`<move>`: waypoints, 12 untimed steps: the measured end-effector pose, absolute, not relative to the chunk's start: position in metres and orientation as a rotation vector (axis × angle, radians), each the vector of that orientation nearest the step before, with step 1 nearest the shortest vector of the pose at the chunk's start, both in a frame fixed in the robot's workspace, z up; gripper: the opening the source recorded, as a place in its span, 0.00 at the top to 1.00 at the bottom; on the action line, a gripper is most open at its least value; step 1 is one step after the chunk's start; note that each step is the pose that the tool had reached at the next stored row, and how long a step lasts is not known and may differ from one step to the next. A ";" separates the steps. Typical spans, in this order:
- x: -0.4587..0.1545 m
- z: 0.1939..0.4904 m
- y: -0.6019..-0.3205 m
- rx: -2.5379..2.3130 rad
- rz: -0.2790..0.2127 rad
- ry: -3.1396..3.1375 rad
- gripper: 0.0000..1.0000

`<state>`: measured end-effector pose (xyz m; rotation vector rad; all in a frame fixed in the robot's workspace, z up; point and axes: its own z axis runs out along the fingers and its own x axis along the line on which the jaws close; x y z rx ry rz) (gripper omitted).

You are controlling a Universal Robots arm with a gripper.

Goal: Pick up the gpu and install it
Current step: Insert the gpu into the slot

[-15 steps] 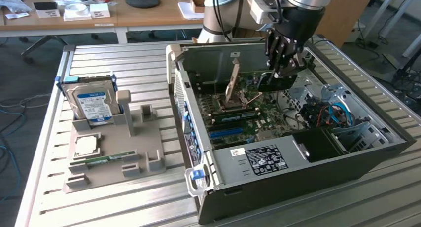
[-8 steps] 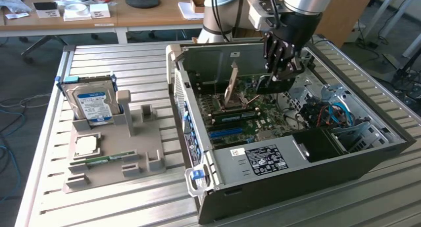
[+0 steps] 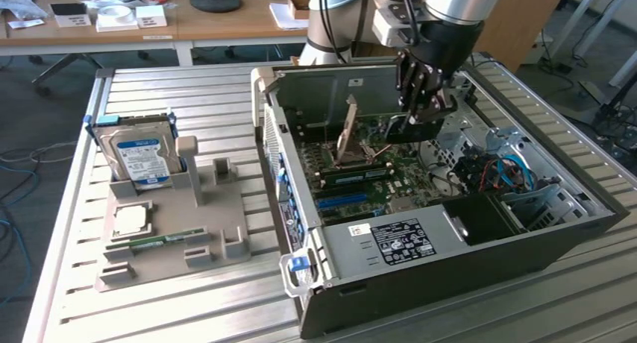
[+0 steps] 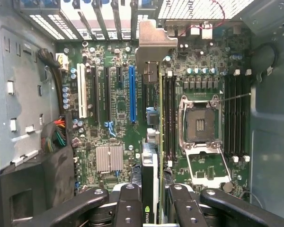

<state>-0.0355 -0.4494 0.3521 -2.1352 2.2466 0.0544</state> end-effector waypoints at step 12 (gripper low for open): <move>-0.039 0.344 -0.449 -2.135 0.054 2.246 0.73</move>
